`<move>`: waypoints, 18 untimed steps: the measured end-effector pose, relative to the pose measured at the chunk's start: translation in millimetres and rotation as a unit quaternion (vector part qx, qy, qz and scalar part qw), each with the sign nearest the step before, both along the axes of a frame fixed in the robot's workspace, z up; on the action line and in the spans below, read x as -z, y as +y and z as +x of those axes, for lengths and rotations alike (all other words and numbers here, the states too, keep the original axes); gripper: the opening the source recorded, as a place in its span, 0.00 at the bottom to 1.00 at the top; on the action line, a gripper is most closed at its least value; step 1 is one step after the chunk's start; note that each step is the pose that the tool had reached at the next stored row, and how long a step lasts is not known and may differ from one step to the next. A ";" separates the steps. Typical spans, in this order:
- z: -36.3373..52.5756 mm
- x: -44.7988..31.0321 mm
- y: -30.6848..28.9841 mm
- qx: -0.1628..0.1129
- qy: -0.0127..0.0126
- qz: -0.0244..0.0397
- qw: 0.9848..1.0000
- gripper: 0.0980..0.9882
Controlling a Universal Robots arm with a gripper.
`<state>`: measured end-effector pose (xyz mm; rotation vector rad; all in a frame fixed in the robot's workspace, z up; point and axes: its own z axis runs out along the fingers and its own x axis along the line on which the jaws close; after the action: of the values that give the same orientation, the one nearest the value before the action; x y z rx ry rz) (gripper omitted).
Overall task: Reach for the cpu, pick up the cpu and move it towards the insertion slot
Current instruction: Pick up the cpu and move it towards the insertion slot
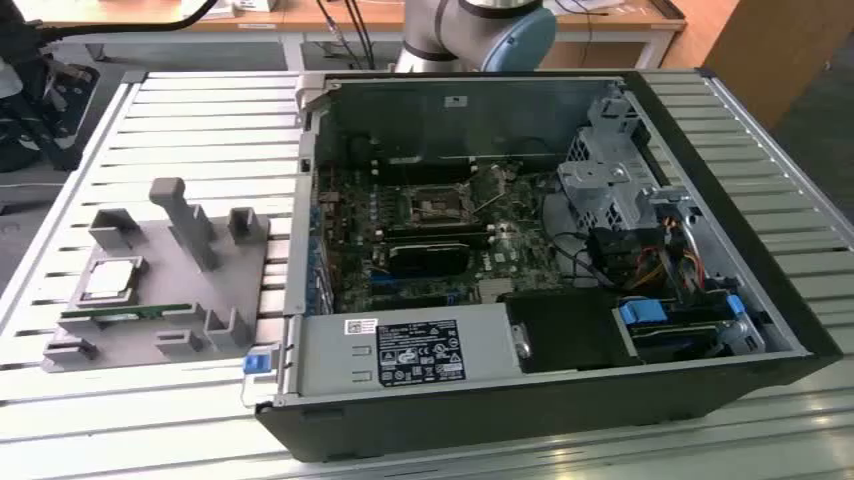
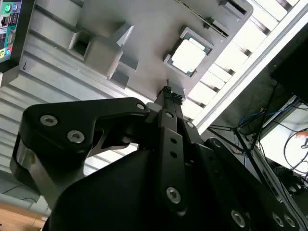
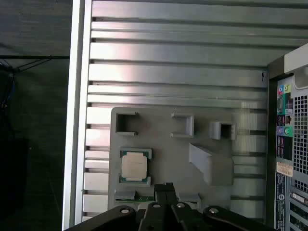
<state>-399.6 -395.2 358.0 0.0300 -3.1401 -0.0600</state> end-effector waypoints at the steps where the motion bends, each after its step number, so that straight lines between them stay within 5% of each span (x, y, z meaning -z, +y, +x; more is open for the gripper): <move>1: 0.0 0.0 0.0 0.000 0.000 0.000 1.000 0.01; 18: -7.3 4.8 -4.6 0.000 0.000 0.000 1.000 0.01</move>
<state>-407.0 -399.8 353.2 0.0298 -3.1398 -0.0599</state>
